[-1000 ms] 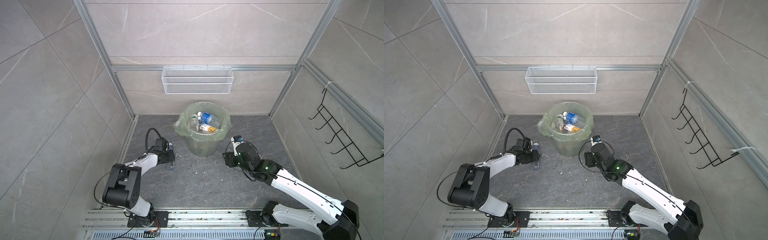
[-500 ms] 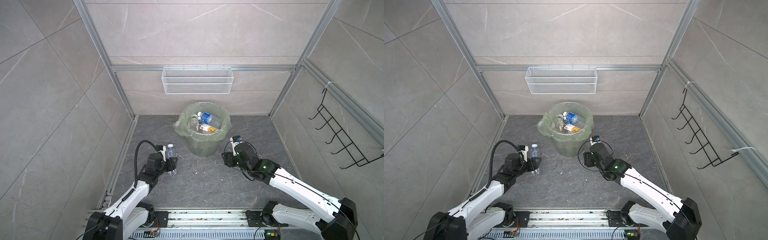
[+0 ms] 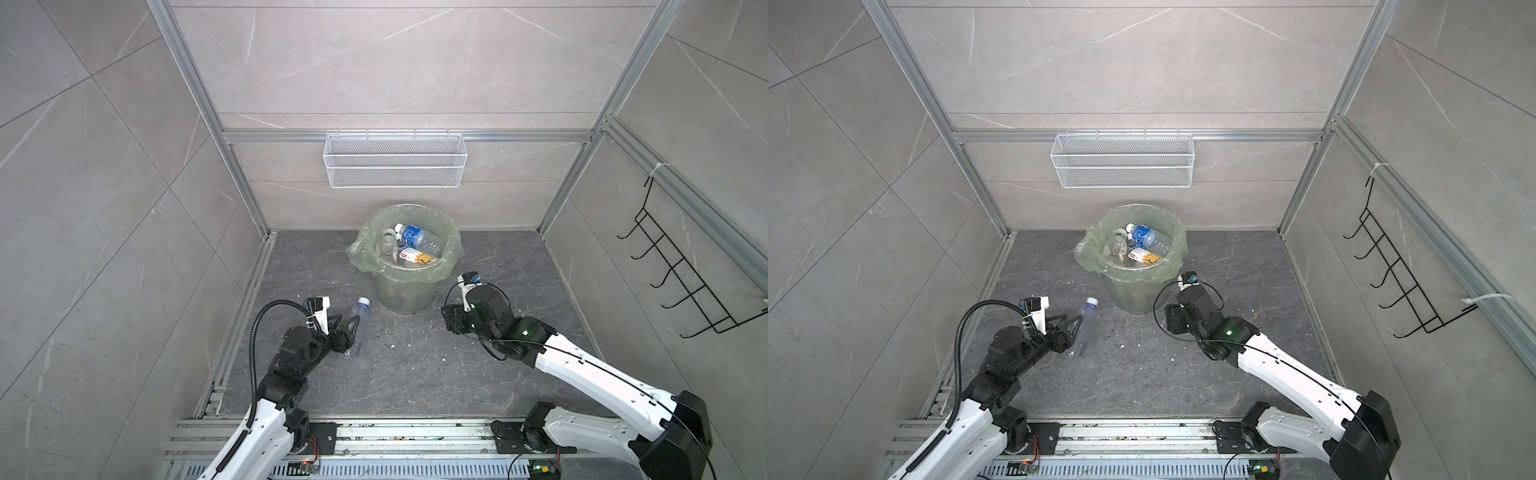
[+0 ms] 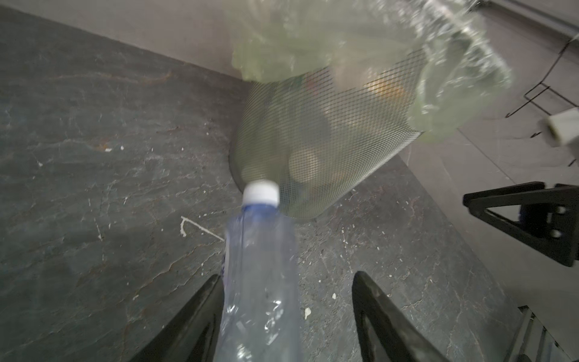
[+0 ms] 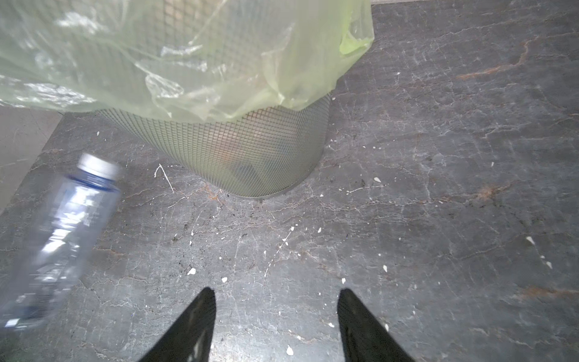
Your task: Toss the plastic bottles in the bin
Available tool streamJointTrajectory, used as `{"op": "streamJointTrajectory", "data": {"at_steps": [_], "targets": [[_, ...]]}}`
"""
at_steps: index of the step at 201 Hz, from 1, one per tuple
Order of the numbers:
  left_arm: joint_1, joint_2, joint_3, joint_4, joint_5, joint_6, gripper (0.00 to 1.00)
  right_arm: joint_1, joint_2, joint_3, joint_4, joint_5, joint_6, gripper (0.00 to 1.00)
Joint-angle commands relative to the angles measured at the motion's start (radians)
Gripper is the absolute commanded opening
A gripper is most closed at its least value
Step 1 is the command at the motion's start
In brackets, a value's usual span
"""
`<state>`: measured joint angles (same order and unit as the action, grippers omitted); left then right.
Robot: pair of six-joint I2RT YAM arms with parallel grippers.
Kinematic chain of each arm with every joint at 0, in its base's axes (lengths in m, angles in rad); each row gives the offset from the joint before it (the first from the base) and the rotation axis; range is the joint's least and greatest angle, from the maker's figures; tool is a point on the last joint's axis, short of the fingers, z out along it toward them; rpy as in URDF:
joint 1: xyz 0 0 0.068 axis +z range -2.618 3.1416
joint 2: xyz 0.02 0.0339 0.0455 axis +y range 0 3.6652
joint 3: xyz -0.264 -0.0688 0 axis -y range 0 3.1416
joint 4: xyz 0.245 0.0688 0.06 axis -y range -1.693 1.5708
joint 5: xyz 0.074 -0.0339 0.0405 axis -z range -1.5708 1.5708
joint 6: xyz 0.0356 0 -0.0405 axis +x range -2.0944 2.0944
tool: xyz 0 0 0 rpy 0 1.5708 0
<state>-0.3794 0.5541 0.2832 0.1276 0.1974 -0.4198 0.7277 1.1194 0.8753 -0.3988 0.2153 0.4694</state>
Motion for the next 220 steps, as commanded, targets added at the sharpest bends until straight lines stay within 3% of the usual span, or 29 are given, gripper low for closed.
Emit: {"op": "streamJointTrajectory", "data": {"at_steps": [1,34,58,87,119,170,220], "targets": [[-0.015,-0.045,0.019,0.026,0.029,0.035,0.68,0.000,0.005,0.004,0.018,-0.006,0.015,0.64],[-0.020,-0.031,0.084,-0.066,-0.031,0.045,0.70,-0.001,0.007,0.008,0.018,-0.011,0.015,0.64],[-0.024,0.092,0.120,-0.109,-0.035,0.043,0.79,-0.001,0.007,-0.001,0.024,-0.019,0.020,0.65],[-0.076,0.261,0.146,-0.084,0.003,0.064,0.81,0.000,0.017,-0.012,0.028,-0.052,0.025,0.66],[-0.242,0.364,0.198,-0.183,-0.069,0.130,0.81,0.000,-0.001,-0.033,0.008,-0.047,0.030,0.68],[-0.485,0.439,0.231,-0.172,-0.036,0.131,0.85,-0.001,0.024,-0.038,-0.066,-0.068,0.058,0.71],[-0.779,0.735,0.413,-0.154,-0.076,0.136,0.85,-0.004,0.006,-0.084,-0.156,-0.065,0.142,0.71]]}}
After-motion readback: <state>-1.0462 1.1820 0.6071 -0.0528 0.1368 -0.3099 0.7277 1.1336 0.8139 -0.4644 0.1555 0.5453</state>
